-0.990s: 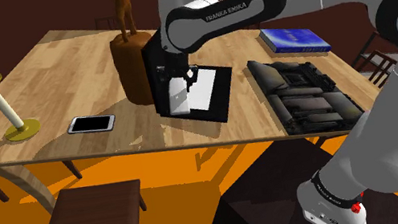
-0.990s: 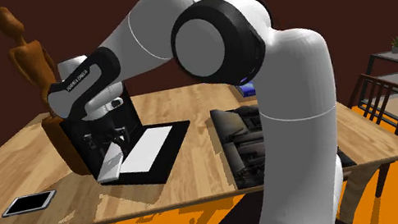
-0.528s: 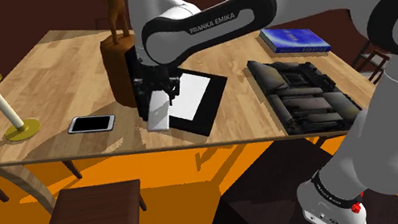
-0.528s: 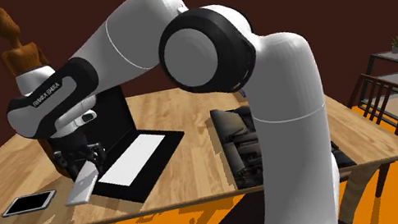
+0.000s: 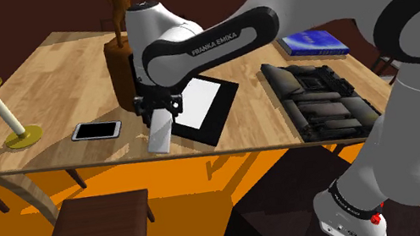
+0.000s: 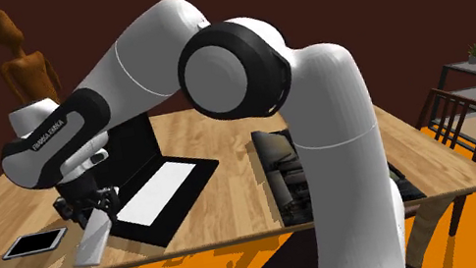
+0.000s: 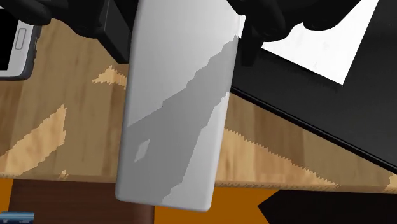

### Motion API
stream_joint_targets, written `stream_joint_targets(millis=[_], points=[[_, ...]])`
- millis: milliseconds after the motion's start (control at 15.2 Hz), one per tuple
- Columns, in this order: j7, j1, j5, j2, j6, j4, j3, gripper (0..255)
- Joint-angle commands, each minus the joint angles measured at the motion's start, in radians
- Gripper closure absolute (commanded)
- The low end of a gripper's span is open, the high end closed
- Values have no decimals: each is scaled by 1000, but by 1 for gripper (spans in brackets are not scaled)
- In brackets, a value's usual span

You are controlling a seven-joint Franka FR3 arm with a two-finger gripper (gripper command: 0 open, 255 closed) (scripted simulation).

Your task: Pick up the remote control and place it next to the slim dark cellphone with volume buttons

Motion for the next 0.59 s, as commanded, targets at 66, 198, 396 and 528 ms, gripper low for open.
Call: stream_joint_targets(millis=[66,198,396,528], points=[[2,4,-4,16,38,-18,2,255],[4,5,-8,28,61,-30,0,255],[8,7,-14,48,97,-46,-2,255],[8,7,-14,48,97,-46,-2,255]])
